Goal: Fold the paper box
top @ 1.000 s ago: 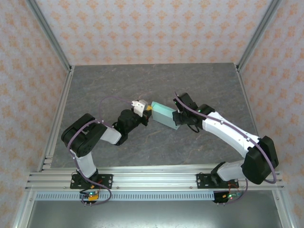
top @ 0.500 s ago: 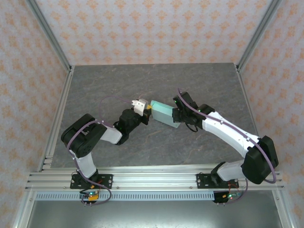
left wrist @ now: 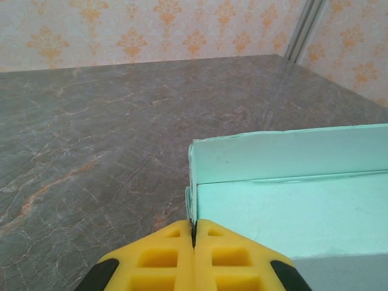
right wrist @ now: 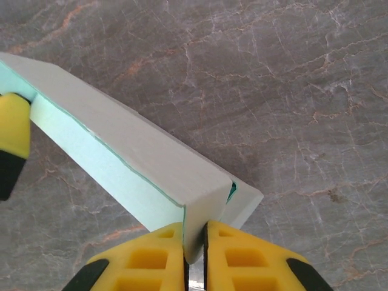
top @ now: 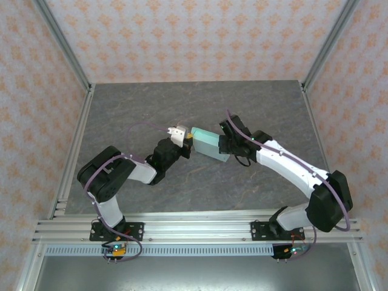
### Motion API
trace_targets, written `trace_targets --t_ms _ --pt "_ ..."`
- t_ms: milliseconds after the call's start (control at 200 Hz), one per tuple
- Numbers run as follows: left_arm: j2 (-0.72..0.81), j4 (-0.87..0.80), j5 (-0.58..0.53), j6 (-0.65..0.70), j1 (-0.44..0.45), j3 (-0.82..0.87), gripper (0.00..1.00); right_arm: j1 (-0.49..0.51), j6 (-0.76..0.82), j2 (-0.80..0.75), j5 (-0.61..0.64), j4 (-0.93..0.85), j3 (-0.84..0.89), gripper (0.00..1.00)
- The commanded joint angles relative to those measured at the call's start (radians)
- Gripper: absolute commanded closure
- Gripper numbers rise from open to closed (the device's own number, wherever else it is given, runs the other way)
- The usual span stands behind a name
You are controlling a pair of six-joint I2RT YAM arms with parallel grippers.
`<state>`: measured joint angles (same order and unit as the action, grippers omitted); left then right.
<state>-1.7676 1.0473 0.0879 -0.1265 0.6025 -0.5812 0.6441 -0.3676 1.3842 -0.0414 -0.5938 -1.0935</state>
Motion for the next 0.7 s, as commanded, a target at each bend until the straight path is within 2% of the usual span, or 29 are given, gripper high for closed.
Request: trace_targets --t_ms 0,400,696 --pt "-0.02 -0.209 -0.038 -0.006 0.022 0.021 0.95 0.003 -0.061 0.004 -0.017 0.009 -0.048 0.85" --pt "-0.023 -0.201 -0.078 -0.021 0.026 0.029 0.95 0.003 -0.082 0.042 -0.055 0.032 -0.047 0.85" --pt "-0.026 -0.199 -0.089 -0.046 0.025 0.023 0.94 0.002 -0.085 0.069 0.0 0.055 0.0 0.86"
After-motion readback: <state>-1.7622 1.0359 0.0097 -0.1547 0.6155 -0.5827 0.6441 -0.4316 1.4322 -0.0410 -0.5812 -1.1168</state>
